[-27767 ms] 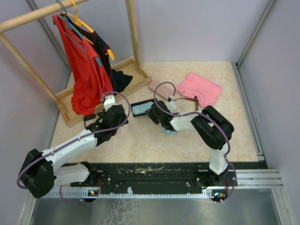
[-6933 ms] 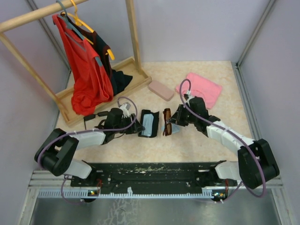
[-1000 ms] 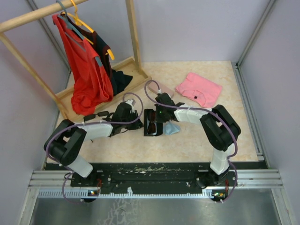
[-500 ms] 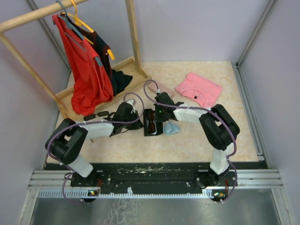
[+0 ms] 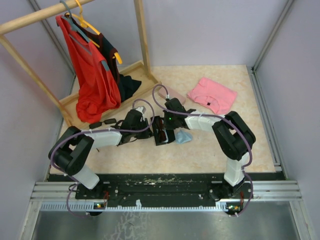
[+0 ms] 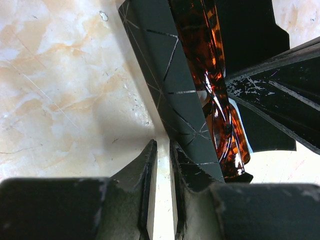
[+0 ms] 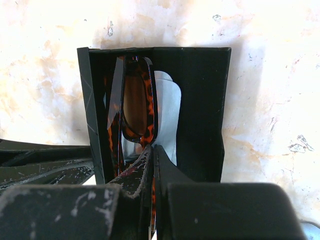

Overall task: Organize the sunglasses
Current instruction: Adjust the sunglasses in the sunglasses case.

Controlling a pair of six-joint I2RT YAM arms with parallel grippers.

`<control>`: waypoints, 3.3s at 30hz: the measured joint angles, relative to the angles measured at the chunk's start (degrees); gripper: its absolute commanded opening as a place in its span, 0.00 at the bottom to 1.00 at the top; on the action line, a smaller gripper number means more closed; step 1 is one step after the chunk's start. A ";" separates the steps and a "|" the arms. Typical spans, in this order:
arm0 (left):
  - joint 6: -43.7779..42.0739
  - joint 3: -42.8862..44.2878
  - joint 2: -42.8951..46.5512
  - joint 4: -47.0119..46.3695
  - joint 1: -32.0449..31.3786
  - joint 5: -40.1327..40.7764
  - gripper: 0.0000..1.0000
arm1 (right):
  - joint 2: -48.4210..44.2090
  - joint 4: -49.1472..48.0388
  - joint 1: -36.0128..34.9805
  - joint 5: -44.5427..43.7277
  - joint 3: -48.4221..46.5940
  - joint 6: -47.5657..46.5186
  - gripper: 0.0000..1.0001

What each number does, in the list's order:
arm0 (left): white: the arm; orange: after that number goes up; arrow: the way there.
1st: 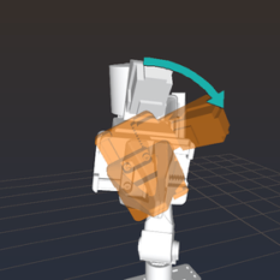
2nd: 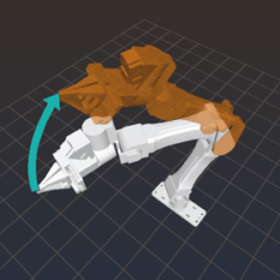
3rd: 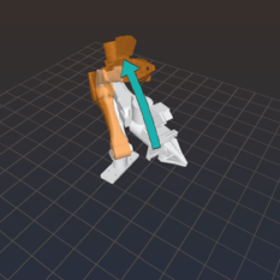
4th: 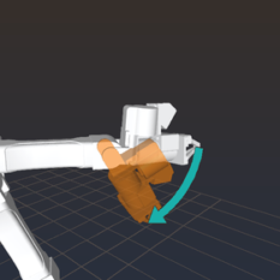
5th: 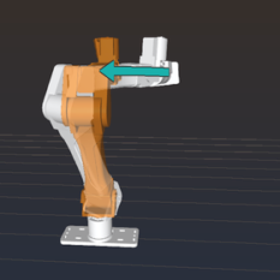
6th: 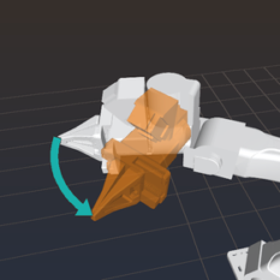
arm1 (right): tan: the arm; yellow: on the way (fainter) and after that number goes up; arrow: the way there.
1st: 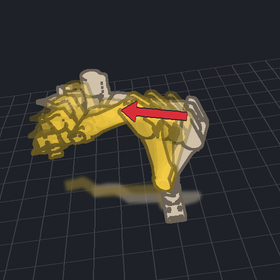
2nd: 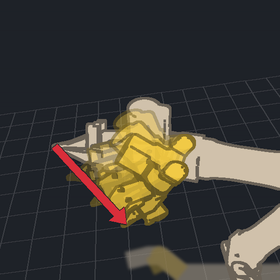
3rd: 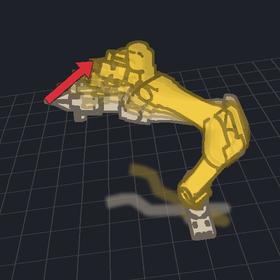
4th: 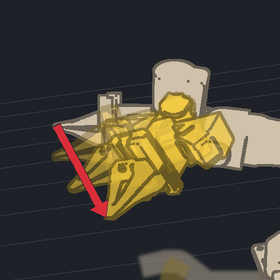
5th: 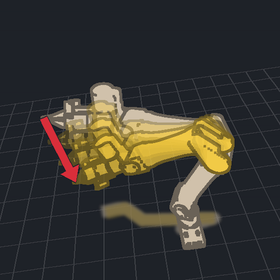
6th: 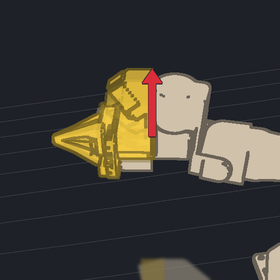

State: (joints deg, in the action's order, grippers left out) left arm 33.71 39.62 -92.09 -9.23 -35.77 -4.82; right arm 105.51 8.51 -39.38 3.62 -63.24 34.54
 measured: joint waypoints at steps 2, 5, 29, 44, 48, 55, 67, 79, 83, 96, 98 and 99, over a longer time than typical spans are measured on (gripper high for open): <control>0.00 0.00 0.00 0.00 0.00 0.00 0.22 | 0.00 0.00 0.00 0.02 0.00 -0.04 0.00; 0.00 0.02 -0.02 0.00 0.00 0.00 0.22 | 0.00 0.00 0.00 0.09 0.00 -0.07 0.00; -0.13 0.11 -0.04 0.11 -0.42 0.28 0.22 | -1.49 2.84 -1.57 -2.97 0.11 -4.68 0.04; -0.44 0.13 0.02 0.26 -0.63 0.52 0.22 | -11.89 6.10 -2.16 -8.70 0.09 -7.50 0.00; -0.59 0.39 0.15 0.44 -0.63 0.81 0.23 | -11.82 7.13 -2.16 -9.79 -0.44 -8.72 0.00; -0.61 1.11 0.17 0.74 -0.63 0.96 0.22 | -4.74 9.73 -2.49 -9.38 -4.33 -10.86 0.00; -0.76 1.70 0.17 1.22 -0.61 0.96 0.22 | 0.52 14.14 -5.22 -12.46 -8.31 -12.92 0.00; -0.76 1.73 0.17 1.25 -0.63 0.96 0.22 | 3.43 15.58 -5.84 -14.14 -10.03 -13.79 0.00; -0.76 1.73 0.17 1.25 -0.63 0.94 0.22 | 3.43 15.52 -5.86 -13.90 -10.05 -14.01 0.00; -0.76 1.73 0.17 1.66 -0.61 0.96 0.22 | 3.52 15.06 -5.99 -12.96 -10.05 -15.47 0.00; -0.76 1.73 0.17 1.66 -0.61 0.96 0.22 | 3.52 15.06 -6.27 -13.44 -10.05 -15.93 0.00; -0.76 1.73 0.17 1.66 -0.61 0.96 0.22 | 3.52 15.06 -6.47 -13.86 -10.05 -16.11 0.00</control>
State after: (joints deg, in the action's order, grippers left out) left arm 32.95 41.34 -91.92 -7.57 -36.38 -3.86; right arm 109.03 23.57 -45.84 -10.24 -73.30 18.44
